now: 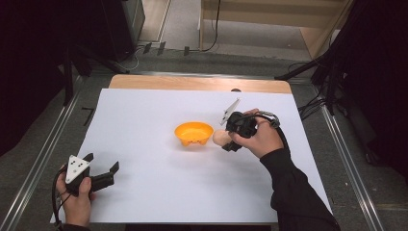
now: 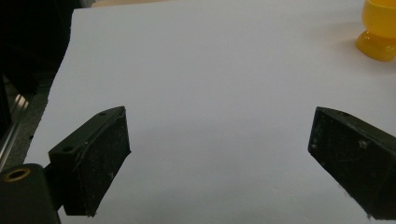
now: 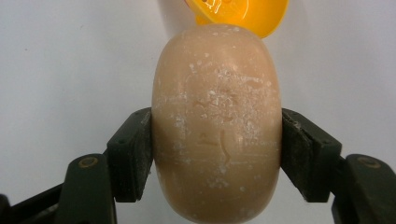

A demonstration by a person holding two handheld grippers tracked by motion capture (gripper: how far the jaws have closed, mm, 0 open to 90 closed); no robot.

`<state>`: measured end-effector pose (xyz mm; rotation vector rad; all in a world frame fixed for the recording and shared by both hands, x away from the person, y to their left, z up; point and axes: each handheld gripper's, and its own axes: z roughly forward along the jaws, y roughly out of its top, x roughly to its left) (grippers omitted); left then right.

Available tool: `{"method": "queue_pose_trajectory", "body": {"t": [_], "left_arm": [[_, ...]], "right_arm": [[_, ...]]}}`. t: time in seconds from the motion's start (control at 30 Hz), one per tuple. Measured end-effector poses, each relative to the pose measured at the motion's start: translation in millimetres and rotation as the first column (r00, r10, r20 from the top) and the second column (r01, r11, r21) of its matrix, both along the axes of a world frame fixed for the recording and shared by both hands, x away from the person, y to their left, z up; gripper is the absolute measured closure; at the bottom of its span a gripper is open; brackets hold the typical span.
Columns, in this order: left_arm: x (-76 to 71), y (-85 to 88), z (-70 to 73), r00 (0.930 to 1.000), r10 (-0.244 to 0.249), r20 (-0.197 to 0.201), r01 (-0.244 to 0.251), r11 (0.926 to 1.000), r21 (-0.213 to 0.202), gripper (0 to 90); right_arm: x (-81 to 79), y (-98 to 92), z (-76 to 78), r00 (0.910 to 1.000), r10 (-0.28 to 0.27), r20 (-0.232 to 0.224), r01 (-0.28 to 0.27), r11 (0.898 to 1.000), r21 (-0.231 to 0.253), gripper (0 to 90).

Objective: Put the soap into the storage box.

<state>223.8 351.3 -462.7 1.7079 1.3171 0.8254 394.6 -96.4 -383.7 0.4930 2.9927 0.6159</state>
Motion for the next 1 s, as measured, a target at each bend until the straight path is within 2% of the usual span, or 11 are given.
{"method": "queue_pose_trajectory", "body": {"t": [0.33,0.57,0.73,0.83,1.0], "left_arm": [[1.6,-1.2,-0.2,0.9999,-0.001,-0.012,0.002,0.9999,0.011,5.8],[2.0,-3.3,-0.2,0.9998,0.001,-0.021,0.0,0.9993,0.038,5.8],[1.4,-3.1,-0.2,0.9999,0.003,-0.017,-0.003,0.9994,0.034,5.8],[1.4,-3.4,-0.3,0.9999,0.004,-0.014,-0.003,0.9994,0.034,5.8],[1.2,-2.9,-0.2,0.9999,0.003,-0.012,-0.003,0.9995,0.03,5.8]], "right_arm": [[0.4,1.4,4.9,0.9996,0.024,0.012,-0.024,1.0,-0.013,33.2],[4.4,10.1,10.1,0.9989,0.042,0.021,-0.041,0.999,-0.017,33.2],[5.1,19.3,12.6,0.9983,0.054,0.022,-0.054,0.998,-0.026,33.2],[7.0,24.0,14.3,0.9969,0.073,0.03,-0.072,0.997,-0.01,33.2],[10.1,33.1,16.2,0.9953,0.09,0.036,-0.09,0.996,-0.011,33.2]]}}
